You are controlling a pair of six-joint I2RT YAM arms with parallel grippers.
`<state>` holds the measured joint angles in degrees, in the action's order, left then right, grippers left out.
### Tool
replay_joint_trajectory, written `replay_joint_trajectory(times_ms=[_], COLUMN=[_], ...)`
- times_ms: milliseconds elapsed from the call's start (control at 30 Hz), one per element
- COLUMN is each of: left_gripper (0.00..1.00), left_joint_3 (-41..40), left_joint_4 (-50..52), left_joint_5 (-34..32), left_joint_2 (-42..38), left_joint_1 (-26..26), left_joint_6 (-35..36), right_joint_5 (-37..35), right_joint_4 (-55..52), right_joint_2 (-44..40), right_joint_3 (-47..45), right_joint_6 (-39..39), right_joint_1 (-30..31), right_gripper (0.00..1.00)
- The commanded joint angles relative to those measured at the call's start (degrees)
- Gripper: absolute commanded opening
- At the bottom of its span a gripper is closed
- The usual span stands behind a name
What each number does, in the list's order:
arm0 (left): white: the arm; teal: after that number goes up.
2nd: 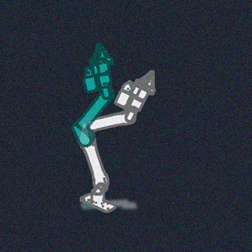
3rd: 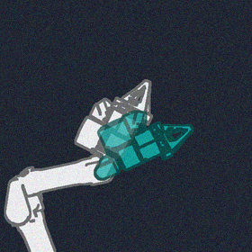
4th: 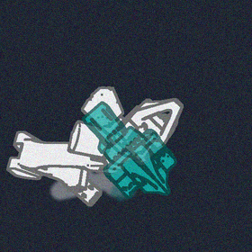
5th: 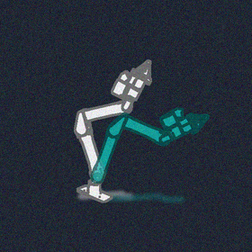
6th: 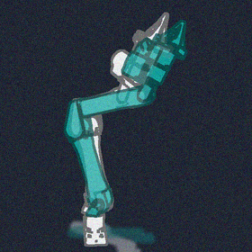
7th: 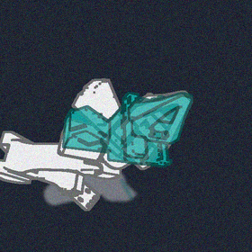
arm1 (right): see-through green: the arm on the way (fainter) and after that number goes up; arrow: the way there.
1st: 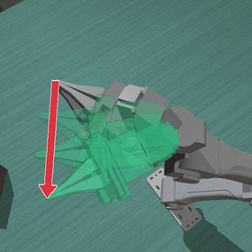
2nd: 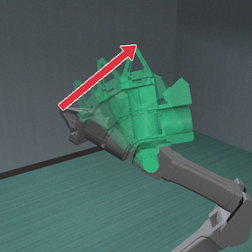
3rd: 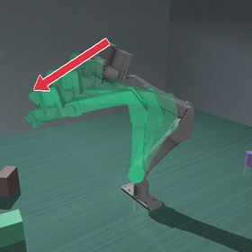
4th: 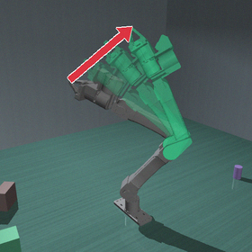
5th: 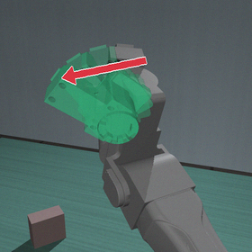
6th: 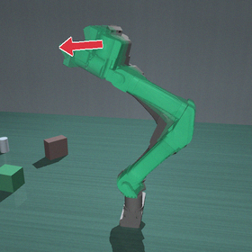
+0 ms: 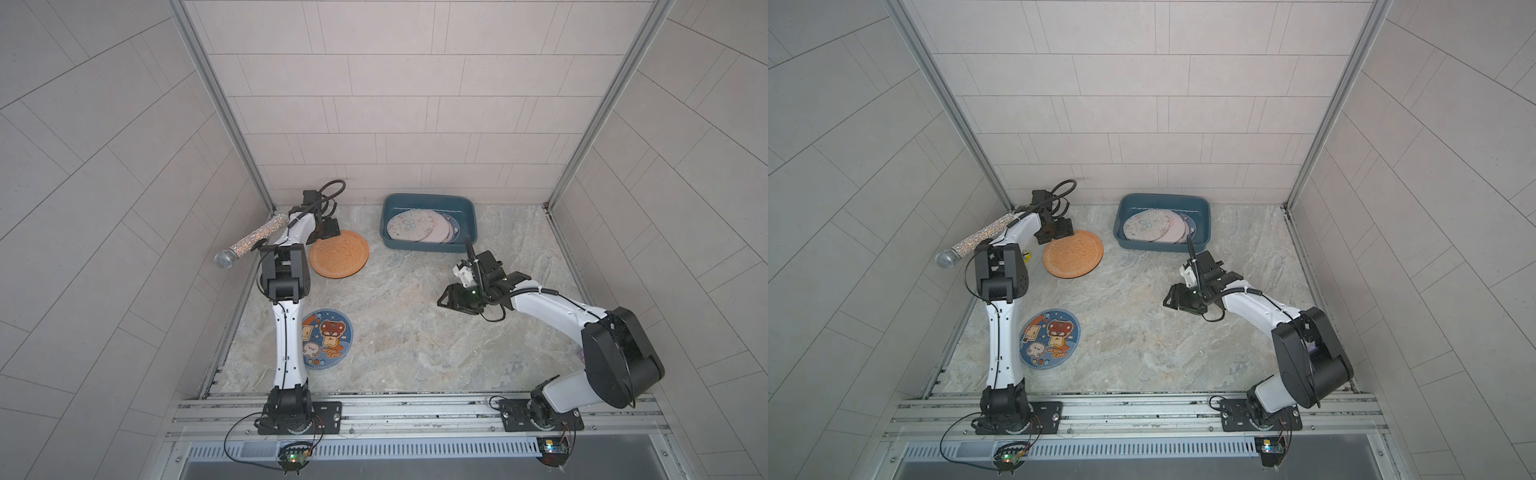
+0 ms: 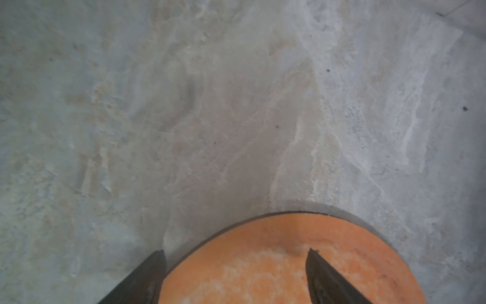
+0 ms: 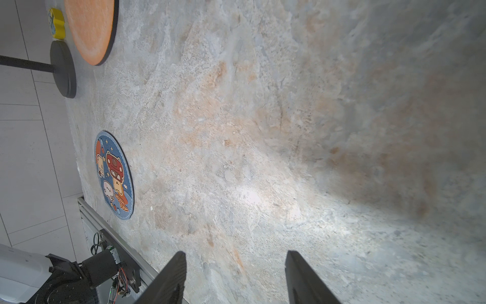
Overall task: Put the coasters into the storage box
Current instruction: Move the coaster to the center of the board.
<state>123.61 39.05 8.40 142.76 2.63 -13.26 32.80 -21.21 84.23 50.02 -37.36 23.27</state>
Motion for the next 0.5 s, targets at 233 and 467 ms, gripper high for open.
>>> replay_joint_trajectory(times_ms=[233,467], left_gripper=[0.87,0.85], left_joint_3=[-6.4,-16.4], left_joint_4=[9.4,10.1], left_joint_5=[4.0,5.0], left_joint_2=[-4.8,-11.2], left_joint_1=[-6.1,-10.1], left_joint_6=[5.3,4.4], right_joint_5=[-0.3,0.0], right_joint_4=[-0.6,-0.2], right_joint_2=[-3.8,-4.6], right_joint_3=[-0.7,-1.5], right_joint_6=[0.5,1.1], right_joint_1=[0.4,0.4], right_gripper=[0.63,0.63])
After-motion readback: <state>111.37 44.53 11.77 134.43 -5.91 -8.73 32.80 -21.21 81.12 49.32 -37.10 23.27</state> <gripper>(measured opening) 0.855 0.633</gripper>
